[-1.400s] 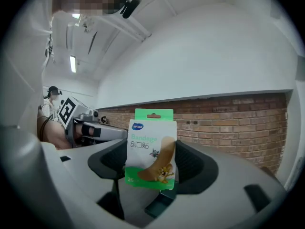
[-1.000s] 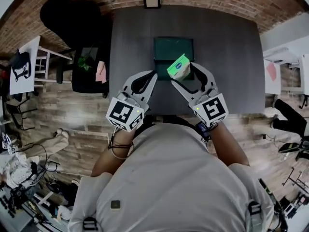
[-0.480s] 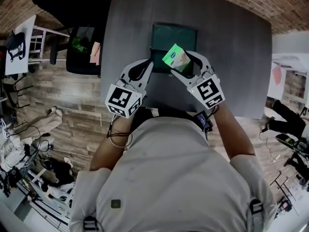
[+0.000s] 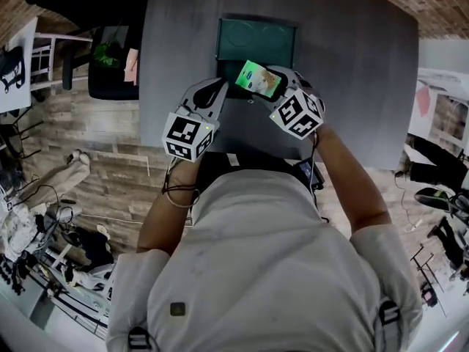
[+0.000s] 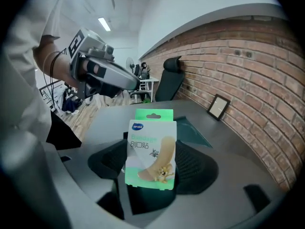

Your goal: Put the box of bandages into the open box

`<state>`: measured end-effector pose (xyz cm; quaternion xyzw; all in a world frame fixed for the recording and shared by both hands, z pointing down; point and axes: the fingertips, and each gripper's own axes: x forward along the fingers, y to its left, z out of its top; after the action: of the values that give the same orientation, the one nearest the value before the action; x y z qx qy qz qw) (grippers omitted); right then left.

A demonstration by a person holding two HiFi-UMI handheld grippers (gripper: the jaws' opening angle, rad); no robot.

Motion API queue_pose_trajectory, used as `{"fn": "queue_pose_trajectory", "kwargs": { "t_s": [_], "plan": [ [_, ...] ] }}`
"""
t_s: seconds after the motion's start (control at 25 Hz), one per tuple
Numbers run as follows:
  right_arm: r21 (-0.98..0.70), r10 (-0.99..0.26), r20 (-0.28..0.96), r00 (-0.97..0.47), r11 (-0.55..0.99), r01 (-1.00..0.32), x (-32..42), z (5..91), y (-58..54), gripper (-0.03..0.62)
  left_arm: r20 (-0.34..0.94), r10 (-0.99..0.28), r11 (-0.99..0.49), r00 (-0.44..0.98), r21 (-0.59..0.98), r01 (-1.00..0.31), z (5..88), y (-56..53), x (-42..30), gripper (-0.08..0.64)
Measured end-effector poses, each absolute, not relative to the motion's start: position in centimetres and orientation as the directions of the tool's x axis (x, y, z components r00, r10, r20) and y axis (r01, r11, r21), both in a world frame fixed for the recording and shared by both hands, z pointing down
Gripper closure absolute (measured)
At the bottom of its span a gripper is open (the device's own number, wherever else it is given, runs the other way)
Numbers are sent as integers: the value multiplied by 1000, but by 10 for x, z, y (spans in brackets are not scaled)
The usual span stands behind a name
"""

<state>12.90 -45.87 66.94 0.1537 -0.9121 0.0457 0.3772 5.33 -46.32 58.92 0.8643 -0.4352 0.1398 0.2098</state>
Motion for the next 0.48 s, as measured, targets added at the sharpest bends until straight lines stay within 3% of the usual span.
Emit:
{"fn": "queue_pose_trajectory", "kwargs": {
  "t_s": [0.48],
  "plan": [
    [34, -142, 819, -556, 979, -201, 130, 758, -454, 284, 502, -648, -517, 573, 263, -815, 649, -470, 65, 545]
  ]
}}
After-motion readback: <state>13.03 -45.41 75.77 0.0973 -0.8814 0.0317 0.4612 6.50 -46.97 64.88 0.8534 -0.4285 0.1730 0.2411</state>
